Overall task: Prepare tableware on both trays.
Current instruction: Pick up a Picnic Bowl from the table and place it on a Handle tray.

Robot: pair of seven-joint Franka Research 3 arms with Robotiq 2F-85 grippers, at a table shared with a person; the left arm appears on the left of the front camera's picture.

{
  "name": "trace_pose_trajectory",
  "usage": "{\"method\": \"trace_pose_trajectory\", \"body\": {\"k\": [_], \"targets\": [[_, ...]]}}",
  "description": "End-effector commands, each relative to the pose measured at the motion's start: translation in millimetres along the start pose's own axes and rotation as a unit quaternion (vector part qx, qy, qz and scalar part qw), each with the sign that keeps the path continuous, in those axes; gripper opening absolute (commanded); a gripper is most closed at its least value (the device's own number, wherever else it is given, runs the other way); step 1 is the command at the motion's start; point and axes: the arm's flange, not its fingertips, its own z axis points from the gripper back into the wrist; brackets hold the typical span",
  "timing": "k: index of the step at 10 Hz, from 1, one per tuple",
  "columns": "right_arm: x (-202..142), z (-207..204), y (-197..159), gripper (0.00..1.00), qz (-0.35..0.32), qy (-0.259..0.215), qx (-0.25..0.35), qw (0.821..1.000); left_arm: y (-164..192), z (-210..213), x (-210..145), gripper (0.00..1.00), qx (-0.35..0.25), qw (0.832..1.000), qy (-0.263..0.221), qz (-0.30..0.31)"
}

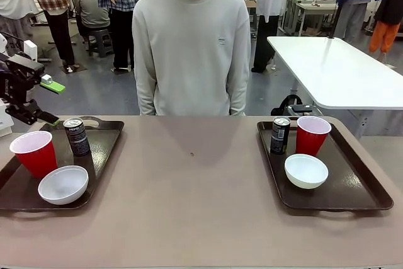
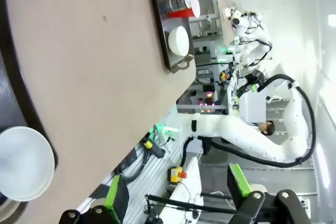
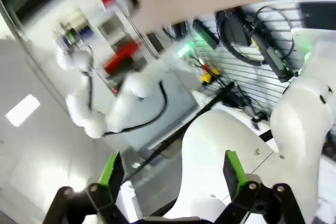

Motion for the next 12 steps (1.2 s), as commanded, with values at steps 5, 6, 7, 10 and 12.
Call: {"method": "trace_pose_trajectory", "body": {"k": [5,6,7,10,12], "targets": [[-4.9,37.6,-26.2,1.0,-0.013,0.007,0.139,0.99,30.3,70.2,-20.1,1.0,-0.066,0.994,-0.084,0.005],[-9.1,40.0,-20.3,1.0,-0.003,0.003,0.142,0.99,38.6,69.7,-21.8,1.0,-0.071,0.993,-0.093,0.017],[-11.8,39.7,-17.5,1.0,0.002,0.002,0.143,0.99,42.5,68.7,-21.8,1.0,-0.074,0.993,-0.092,0.024],[6.4,24.9,-25.2,1.0,0.006,-0.007,0.133,0.991,49.5,69.4,-49.8,1.0,-0.078,0.99,-0.103,0.059],[6.4,24.9,-25.2,1.0,0.006,-0.007,0.133,0.991,43.7,78.0,-72.1,1.0,-0.086,0.985,-0.135,0.061]]}}
